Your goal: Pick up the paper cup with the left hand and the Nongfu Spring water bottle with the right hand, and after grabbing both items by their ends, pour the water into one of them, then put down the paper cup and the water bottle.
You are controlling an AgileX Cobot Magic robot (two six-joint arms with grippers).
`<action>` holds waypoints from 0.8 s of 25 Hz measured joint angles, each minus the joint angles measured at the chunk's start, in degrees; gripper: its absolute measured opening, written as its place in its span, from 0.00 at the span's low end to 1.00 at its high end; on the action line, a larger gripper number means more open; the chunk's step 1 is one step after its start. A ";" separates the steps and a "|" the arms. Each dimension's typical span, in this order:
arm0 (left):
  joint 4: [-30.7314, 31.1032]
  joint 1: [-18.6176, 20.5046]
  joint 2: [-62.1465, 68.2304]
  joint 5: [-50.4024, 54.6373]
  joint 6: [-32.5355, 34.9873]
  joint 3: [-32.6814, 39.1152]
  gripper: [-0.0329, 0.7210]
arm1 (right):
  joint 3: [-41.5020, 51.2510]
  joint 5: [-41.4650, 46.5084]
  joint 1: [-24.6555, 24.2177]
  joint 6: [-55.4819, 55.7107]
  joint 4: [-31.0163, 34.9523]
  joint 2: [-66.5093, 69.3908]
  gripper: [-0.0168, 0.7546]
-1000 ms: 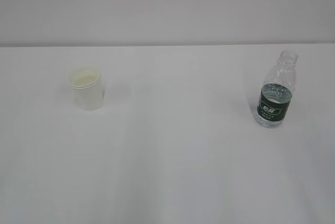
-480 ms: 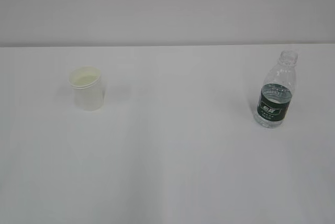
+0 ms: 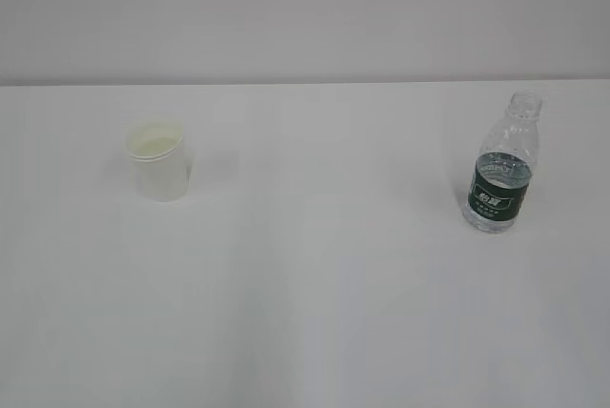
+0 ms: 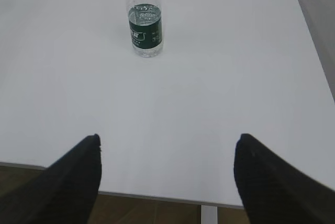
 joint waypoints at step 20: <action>9.47 0.00 0.00 0.53 0.00 3.78 0.69 | 0.00 0.44 0.00 0.45 -1.83 -0.12 0.78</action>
